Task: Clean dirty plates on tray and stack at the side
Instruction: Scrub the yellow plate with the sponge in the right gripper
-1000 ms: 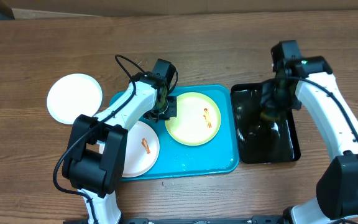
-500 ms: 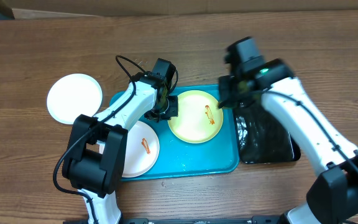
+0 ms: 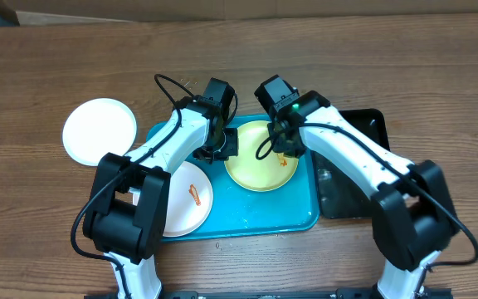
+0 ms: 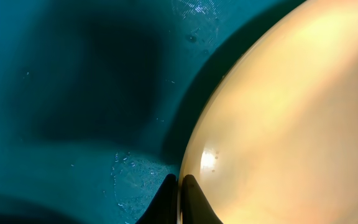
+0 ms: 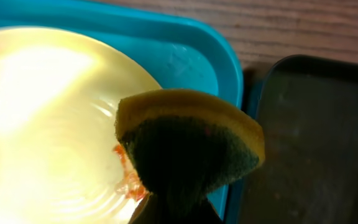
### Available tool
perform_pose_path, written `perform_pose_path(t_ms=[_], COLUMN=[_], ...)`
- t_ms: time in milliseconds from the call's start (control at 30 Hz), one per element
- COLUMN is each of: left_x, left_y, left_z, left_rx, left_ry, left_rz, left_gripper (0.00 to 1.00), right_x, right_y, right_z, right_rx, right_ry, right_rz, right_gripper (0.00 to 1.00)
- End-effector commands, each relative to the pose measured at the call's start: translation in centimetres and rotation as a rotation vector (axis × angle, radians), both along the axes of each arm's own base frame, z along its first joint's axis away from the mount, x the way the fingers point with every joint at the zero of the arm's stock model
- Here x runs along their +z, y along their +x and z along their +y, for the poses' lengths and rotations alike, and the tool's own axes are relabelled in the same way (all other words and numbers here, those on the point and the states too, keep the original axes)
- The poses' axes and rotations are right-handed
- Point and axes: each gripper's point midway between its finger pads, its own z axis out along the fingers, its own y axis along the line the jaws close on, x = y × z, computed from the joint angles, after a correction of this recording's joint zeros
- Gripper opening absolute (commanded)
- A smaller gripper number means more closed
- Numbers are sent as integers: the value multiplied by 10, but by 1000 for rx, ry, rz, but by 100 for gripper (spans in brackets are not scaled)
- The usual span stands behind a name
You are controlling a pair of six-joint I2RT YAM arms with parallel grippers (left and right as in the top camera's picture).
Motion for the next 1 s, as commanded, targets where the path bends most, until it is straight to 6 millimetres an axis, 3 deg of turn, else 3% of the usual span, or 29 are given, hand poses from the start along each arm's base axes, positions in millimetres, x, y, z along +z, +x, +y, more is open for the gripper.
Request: perform_pose_path(t_ms=[0, 400, 967], left_x=[-4, -4, -4], left_y=[-2, -2, -2], left_z=[0, 0, 0], left_rx=[10, 11, 10], left_ry=[-3, -3, -3], left_rz=[17, 17, 16], left_gripper=[4, 4, 4], right_x=[-5, -54, -57], right_y=[8, -7, -24], right_z=[2, 12, 50], right_rx=[-8, 4, -19], right_ry=[-11, 14, 237], right_rz=[-8, 130, 237], right_gripper=[4, 4, 4])
